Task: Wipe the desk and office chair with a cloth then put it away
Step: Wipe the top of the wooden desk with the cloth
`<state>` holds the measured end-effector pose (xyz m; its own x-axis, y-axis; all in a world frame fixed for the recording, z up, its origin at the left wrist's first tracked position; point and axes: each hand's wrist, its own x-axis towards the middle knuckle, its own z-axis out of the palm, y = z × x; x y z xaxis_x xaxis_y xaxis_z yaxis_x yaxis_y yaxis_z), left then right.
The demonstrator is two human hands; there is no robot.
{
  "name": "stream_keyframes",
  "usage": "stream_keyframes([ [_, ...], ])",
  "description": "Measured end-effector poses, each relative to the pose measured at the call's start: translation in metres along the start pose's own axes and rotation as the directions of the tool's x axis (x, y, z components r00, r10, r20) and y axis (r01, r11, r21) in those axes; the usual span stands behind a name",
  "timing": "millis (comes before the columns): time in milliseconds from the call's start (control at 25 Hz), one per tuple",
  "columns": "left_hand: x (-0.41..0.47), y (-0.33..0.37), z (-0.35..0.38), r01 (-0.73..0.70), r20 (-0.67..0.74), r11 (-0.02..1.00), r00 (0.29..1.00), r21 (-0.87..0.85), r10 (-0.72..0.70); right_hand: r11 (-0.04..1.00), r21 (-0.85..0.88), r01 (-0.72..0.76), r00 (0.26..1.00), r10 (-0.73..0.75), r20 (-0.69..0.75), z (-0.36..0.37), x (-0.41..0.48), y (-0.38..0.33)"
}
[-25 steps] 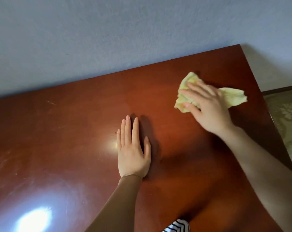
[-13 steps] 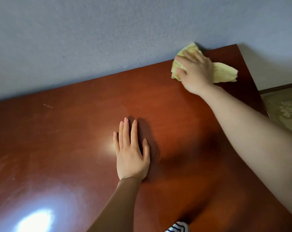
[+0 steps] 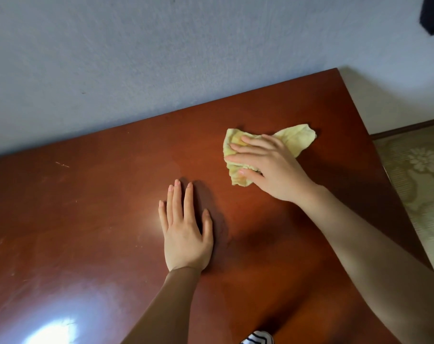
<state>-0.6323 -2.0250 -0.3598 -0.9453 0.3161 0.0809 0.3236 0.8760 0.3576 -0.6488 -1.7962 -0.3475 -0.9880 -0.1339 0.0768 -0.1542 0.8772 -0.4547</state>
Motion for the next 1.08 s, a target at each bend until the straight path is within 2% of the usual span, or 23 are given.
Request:
stream_keyframes([
  [80,0.0,0.0,0.001,0.0,-0.002,1.0,1.0,-0.005,0.0,0.998,-0.034,-0.046,0.998,0.044,-0.049,-0.009,-0.007,0.017],
  [160,0.0,-0.001,0.001,0.002,-0.005,1.0,1.0,-0.011,-0.002,0.982,-0.074,-0.172,0.977,0.16,-0.141,-0.02,-0.009,0.041],
  [280,0.0,-0.001,0.001,0.002,-0.002,1.0,1.0,-0.013,-0.002,0.917,-0.075,-0.392,0.897,0.363,-0.252,-0.039,-0.006,0.084],
  [520,0.0,-0.001,0.001,0.0,-0.007,1.0,1.0,-0.01,0.0,0.751,-0.017,-0.66,0.723,0.628,-0.287,-0.064,0.033,0.13],
  [640,0.001,-0.002,0.0,-0.004,-0.009,1.0,1.0,-0.009,0.004,0.689,-0.009,-0.725,0.662,0.693,-0.285,-0.059,0.042,0.124],
  [720,0.001,-0.001,0.0,-0.006,-0.01,1.0,1.0,-0.009,0.006,0.707,-0.011,-0.707,0.681,0.676,-0.281,-0.051,0.04,0.108],
  [840,0.002,0.0,-0.001,-0.004,-0.01,1.0,1.0,-0.007,0.004,0.794,-0.063,-0.604,0.777,0.57,-0.267,-0.029,0.029,0.066],
  [960,0.002,0.0,-0.002,-0.007,-0.023,1.0,1.0,-0.018,0.006,0.908,-0.084,-0.411,0.898,0.388,-0.205,-0.004,0.011,0.01],
  [1080,0.002,0.0,-0.002,-0.008,-0.039,1.0,0.999,-0.031,0.007,0.971,-0.068,-0.228,0.968,0.218,-0.121,0.018,-0.017,-0.037],
])
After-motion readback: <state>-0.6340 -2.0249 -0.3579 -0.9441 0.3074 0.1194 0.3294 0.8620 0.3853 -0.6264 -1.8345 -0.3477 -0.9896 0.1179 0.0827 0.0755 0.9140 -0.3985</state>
